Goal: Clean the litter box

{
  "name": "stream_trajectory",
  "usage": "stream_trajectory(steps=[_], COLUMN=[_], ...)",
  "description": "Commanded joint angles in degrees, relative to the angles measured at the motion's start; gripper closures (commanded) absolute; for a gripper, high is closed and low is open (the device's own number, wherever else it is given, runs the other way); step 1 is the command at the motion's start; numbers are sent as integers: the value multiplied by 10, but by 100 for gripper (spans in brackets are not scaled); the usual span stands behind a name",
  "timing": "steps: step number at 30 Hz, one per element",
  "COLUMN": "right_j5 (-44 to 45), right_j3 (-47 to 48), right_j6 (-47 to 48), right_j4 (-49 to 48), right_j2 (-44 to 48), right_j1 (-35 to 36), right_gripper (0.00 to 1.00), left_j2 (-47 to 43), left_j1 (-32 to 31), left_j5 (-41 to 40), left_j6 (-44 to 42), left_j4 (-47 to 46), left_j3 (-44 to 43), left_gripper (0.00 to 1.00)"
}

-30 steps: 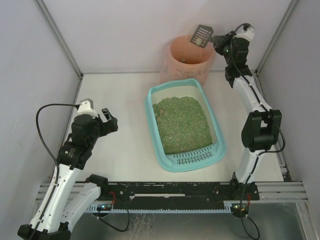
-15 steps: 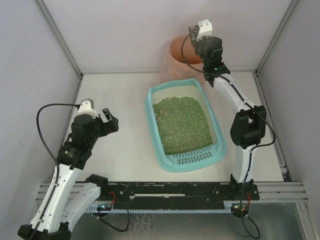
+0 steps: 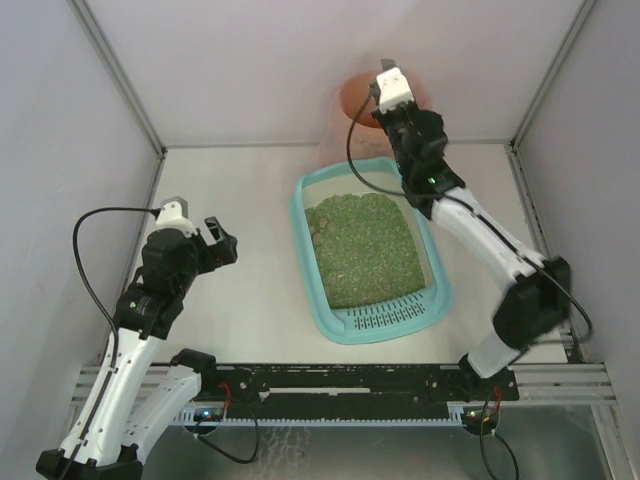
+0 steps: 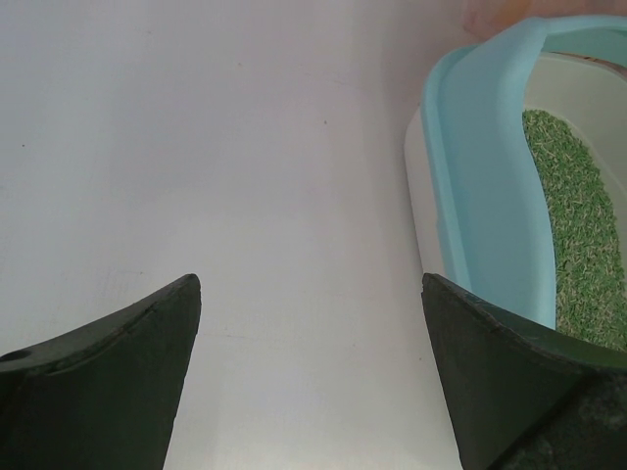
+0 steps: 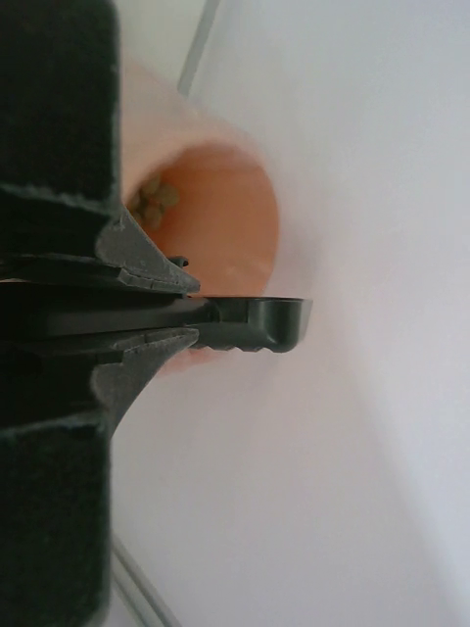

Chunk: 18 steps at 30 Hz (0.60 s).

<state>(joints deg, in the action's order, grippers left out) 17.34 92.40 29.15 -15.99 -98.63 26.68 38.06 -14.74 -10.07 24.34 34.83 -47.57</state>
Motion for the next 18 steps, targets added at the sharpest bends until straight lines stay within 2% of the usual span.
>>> stream_trajectory(steps=[1,3,9,13,18], right_j5=[28,41,31,21,0], right_j3=[-157,-209,-212,-212,-205], right_j6=[-84,-136,-349,-423,-469], right_j4=[-72,-25,278,398,457], right_j2=[215,279,382,394,366], right_j1=[61,86,101,101,98], right_gripper=[100,100,100,100,100], left_j2=[-7,-5,13,20,27], left_j1=[7,7,7,7,7], left_j5=[2,6,31,31,35], left_j6=[-7,-5,-1,1,-1], left_j4=[-19,-21,-28,-29,-31], left_j3=[14,15,17,17,17], left_gripper=[3,3,4,4,5])
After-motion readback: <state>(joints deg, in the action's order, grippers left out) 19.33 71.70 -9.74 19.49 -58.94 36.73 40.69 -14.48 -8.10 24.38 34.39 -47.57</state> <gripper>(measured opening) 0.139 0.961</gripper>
